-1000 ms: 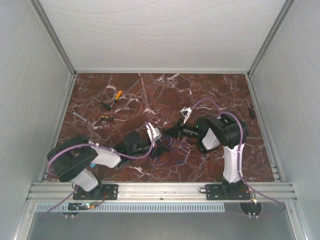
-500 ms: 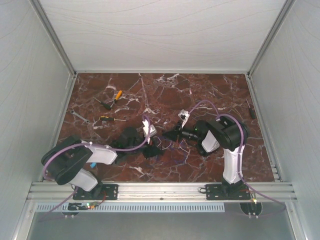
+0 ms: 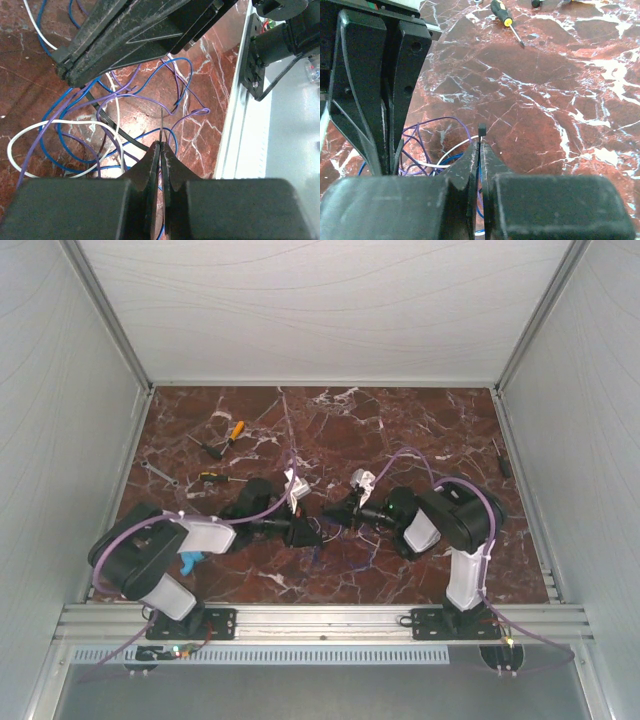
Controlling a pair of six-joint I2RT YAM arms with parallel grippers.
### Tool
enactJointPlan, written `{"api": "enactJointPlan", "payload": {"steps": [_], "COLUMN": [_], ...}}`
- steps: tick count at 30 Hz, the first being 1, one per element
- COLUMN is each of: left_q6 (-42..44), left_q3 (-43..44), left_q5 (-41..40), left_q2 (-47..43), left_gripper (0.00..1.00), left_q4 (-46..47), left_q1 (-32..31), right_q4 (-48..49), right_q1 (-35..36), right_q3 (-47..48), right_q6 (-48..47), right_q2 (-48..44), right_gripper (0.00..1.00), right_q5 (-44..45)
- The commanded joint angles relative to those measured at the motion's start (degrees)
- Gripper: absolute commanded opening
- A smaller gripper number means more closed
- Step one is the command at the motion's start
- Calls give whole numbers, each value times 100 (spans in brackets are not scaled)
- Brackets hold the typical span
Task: Zip-tie the wires
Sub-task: Tie the cable at the center of the board.
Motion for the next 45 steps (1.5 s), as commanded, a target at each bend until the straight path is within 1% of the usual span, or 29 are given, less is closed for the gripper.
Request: {"api": "enactJointPlan", "payload": {"steps": [1,5,9,13,15,23,30,34,40,45], "left_q6": [204,101,-45,-70,-142,-398,-599,-705,-814,-792], "left_q3": [443,546,621,711,725,773,653,491,386,401], "left_q5": [325,426,711,822,888,1348,1466,1469,1614,1627], "left_q2": [-30,121,337,485,535,692,716,658,733,703], "left_gripper": [0,0,0,0,0,0,0,0,0,0], "left_q4": [-530,-481,-311,-350,-342,-81,-11,115,323,287], "left_q1": [91,191,382,526,571,581,578,575,574,574], "right_q4": [811,815,815,815,815,815,815,815,815,812], "right_q1": [71,102,106,146,150,303,523,541,535,557], "right_q3": [7,50,46,19,20,-45,-166,-266,-362,-423], "right_q6": [-801,-1133,-1431,-1591,-1814,-2464,-3201,-3411,-3512,-3595], "right_q2": [-151,-114,-110,-138,-156,-163,-250,-403,-540,-594], "right_gripper": [0,0,0,0,0,0,0,0,0,0], "right_q5": [87,43,-90,5,21,71,332,423,108,89]}}
